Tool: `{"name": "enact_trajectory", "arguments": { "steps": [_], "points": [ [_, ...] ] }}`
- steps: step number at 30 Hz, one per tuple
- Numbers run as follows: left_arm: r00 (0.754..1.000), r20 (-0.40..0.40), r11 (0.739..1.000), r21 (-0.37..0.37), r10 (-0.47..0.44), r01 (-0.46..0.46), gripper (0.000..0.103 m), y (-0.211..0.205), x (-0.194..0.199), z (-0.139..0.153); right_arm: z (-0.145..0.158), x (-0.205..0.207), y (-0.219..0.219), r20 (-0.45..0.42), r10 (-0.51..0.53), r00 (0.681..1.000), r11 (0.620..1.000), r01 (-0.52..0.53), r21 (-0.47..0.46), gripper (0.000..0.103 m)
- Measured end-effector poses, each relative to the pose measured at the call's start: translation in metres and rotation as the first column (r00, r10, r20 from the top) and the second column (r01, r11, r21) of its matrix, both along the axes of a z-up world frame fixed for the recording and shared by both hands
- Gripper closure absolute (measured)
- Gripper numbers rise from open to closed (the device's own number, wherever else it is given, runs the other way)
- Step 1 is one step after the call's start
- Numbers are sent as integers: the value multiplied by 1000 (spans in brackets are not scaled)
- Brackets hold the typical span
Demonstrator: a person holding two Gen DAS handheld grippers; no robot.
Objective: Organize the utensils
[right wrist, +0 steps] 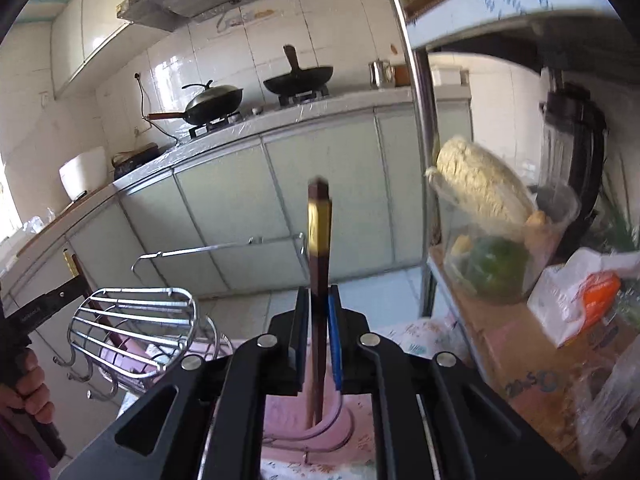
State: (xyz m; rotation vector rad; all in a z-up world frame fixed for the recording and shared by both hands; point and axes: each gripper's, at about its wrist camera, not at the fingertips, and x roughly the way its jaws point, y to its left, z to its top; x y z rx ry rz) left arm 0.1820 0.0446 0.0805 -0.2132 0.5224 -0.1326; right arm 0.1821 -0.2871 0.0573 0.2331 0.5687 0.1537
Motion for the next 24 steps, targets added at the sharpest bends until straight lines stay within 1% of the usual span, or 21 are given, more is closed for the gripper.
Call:
{"name": "enact_trajectory", "arguments": {
  "steps": [2,3,4,5,6,9,14,16,21,24],
  "points": [
    [1000,-27,1000,-4,-5,5,87,1,3,-2,-3,0,0,-13,8,1000,1000,-8,7,86],
    [999,-36,1000,-17,-3,3,80,3,4,-3,-3,-1,-1,-12,7,1000,1000,-7,7,84],
    [999,-40,1000,-31,-2,1,75,5,5,-3,-3,-2,-3,-6,7,1000,1000,-7,12,77],
    [999,-46,999,-50,-1,-1,73,8,5,-3,-2,-3,-4,-3,6,1000,1000,-6,19,70],
    [999,-54,998,-66,1,-5,71,11,5,-4,-2,-4,-5,1,3,1000,1000,-3,28,69],
    [998,-63,995,-101,15,-22,70,19,4,-4,1,-11,-9,15,3,1000,998,-4,56,66],
    [999,-39,997,-79,20,-23,69,20,-9,2,8,-31,-7,42,4,999,1000,-5,26,61],
    [999,-32,997,-75,29,-31,68,21,-16,4,11,-41,-7,58,0,998,1000,-1,23,60],
    [998,-30,994,-97,47,-49,68,21,-36,5,10,-67,-5,80,1,997,999,-5,44,60],
    [998,-39,996,-76,40,-43,68,16,-52,0,3,-83,2,69,15,997,1000,-17,18,60]
  ]
}}
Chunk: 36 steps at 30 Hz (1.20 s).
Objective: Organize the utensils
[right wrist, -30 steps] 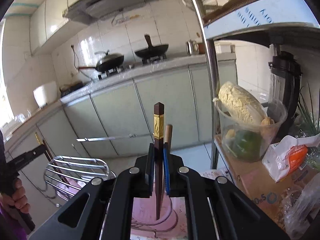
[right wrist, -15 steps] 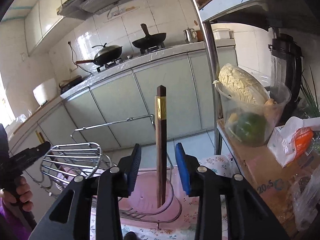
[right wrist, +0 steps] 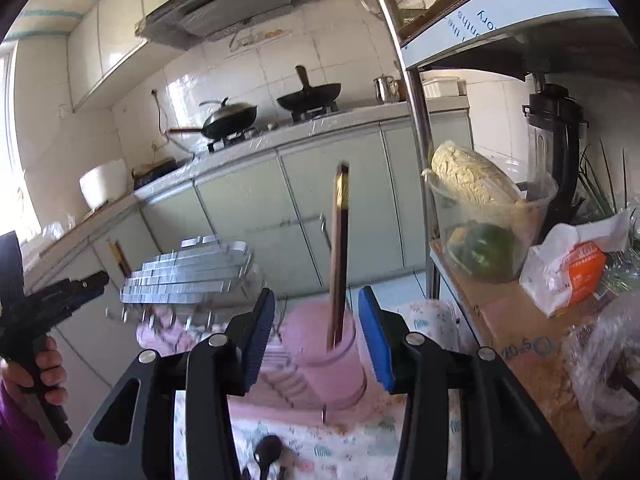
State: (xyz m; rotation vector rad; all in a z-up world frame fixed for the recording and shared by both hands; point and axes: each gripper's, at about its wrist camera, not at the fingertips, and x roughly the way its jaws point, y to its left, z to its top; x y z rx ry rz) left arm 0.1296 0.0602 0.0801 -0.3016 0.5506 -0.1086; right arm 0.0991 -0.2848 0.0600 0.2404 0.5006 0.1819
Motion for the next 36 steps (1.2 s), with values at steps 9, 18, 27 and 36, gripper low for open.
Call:
{"name": "enact_trajectory", "arguments": {
  "steps": [9,18,27,36],
  "points": [
    [981,-168,992,55,-100,110,68,-31,-46,-56,-69,-29,31,-224,111,968,993,-117,-12,64],
    [891,-398,973,-23,-220,230,89,-58,-64,-127,-134,-47,39,-454,190,870,979,-132,156,84],
    [761,-583,952,-76,-283,296,89,-84,-35,-166,-148,-53,35,-469,206,859,971,-119,208,84],
    [713,-655,949,-22,-251,315,89,-101,-10,-193,-154,-40,20,-492,196,848,970,-95,223,84]
  ]
}}
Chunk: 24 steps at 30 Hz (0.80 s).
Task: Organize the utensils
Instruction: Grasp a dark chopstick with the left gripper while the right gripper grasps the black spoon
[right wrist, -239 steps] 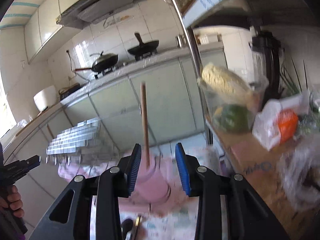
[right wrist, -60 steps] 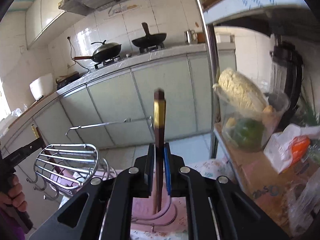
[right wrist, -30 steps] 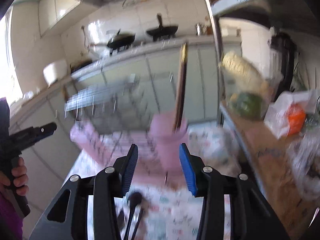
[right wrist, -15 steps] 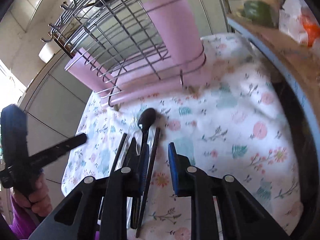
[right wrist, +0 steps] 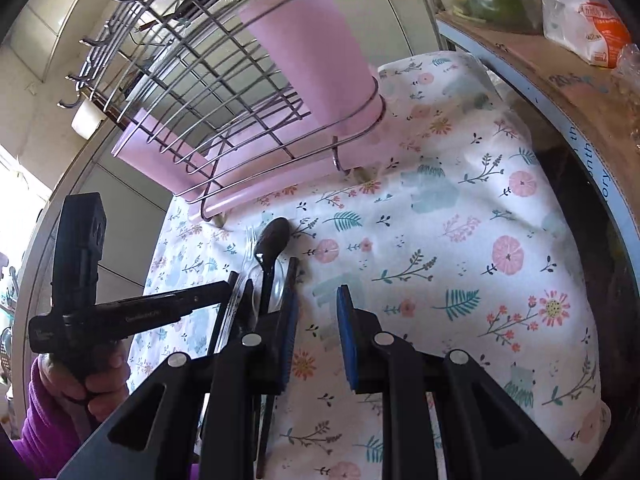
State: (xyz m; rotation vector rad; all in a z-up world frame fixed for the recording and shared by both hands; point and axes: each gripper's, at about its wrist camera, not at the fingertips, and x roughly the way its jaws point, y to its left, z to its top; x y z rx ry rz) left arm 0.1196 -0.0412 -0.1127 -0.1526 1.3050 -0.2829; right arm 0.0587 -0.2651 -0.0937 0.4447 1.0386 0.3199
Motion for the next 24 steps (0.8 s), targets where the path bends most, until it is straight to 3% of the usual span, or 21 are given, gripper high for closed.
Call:
{"name": "enact_trajectory", "arguments": {
  "steps": [3,8,17,21,24],
  "points": [
    [1000,2,1000,6,8,-8,97,-1,1,-3,-3,5,2,-6,13,1000,1000,-13,2,84],
    [1000,7,1000,-26,13,-13,97,6,1,-6,-8,9,5,-20,27,999,1000,-27,9,84],
    [980,94,984,-35,175,-172,98,77,-14,18,-12,15,18,-53,64,997,998,-63,22,84],
    [975,103,980,-43,196,-193,98,96,-21,20,-16,18,31,-81,103,991,993,-98,67,84],
    [976,101,981,-28,193,-191,98,99,-23,13,-8,19,47,-49,146,988,988,-144,48,84]
  ]
}}
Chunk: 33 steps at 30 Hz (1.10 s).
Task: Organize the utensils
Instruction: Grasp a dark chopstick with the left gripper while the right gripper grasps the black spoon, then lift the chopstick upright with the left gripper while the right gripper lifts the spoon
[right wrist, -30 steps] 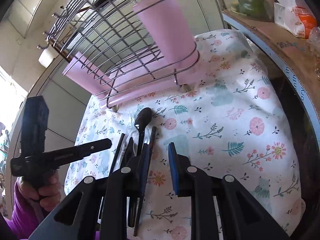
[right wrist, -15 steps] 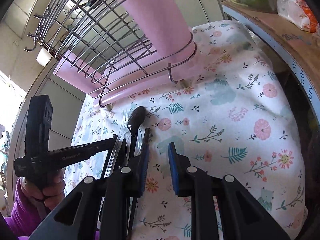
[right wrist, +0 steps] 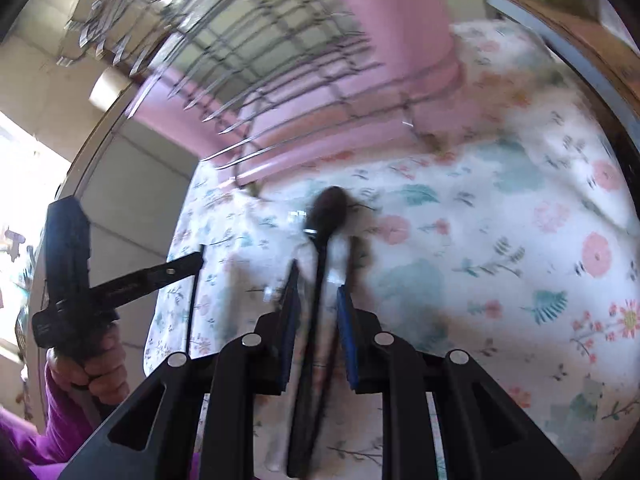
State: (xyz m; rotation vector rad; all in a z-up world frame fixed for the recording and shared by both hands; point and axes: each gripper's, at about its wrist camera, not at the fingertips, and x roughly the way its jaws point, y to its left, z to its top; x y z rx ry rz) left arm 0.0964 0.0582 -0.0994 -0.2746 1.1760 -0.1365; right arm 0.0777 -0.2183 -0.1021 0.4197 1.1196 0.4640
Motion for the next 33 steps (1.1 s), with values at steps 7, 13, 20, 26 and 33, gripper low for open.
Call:
{"name": "enact_trajectory", "arguments": {
  "steps": [7,13,20,26,33],
  "points": [
    [999,-34,1000,-28,-7,6,97,-3,-4,-24,9,29,19,55,-48,997,982,57,-179,68],
    [999,-36,999,-26,-35,34,97,-3,-4,-26,0,56,46,-11,25,1000,972,-27,-235,67],
    [991,-86,994,18,-107,109,96,-18,11,-28,-12,66,59,-15,55,998,952,-57,-301,70],
    [981,-153,992,-3,-123,124,96,-16,24,-30,1,55,26,13,5,1000,991,-4,-136,70],
    [964,-185,972,105,-191,212,96,-35,32,-27,23,38,0,81,-44,996,998,47,-39,70]
  ]
}}
